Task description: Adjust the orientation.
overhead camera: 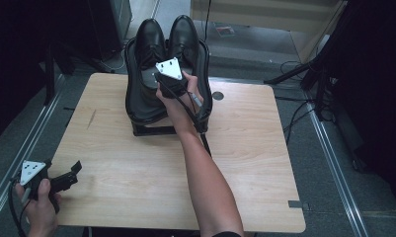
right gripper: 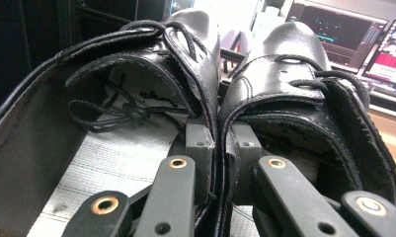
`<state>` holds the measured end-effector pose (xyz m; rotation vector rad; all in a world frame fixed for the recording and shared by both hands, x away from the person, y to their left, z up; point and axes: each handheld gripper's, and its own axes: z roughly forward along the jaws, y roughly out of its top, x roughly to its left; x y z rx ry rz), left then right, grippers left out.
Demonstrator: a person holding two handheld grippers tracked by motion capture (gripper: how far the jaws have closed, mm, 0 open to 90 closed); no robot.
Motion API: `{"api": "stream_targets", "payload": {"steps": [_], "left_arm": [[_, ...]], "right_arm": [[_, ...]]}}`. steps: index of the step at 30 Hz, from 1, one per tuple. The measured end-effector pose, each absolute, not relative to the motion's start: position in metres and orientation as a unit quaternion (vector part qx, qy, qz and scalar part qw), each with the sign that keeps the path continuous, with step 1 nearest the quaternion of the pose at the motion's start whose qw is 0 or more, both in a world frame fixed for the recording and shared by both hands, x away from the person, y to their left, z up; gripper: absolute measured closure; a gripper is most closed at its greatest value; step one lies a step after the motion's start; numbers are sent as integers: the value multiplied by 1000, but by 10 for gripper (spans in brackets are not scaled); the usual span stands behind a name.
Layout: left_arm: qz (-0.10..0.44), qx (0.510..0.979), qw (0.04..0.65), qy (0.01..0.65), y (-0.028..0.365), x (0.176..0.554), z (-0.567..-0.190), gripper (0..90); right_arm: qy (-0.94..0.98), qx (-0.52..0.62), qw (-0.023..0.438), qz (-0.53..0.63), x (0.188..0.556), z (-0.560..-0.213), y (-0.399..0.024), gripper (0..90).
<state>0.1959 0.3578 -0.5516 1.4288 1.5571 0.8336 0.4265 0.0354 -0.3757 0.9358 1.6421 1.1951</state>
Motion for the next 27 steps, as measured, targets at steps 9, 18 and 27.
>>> {"api": "stream_targets", "payload": {"steps": [9,18,27], "left_arm": [[334,570,422,621,357,196,-552,0],[333,572,422,619,357,196,-552,0],[333,574,420,619,357,196,-552,0]], "right_arm": [[657,376,440,483,427,-390,37,827],[656,375,442,484,423,-406,38,804],[664,369,421,497,419,-408,33,675]]}}
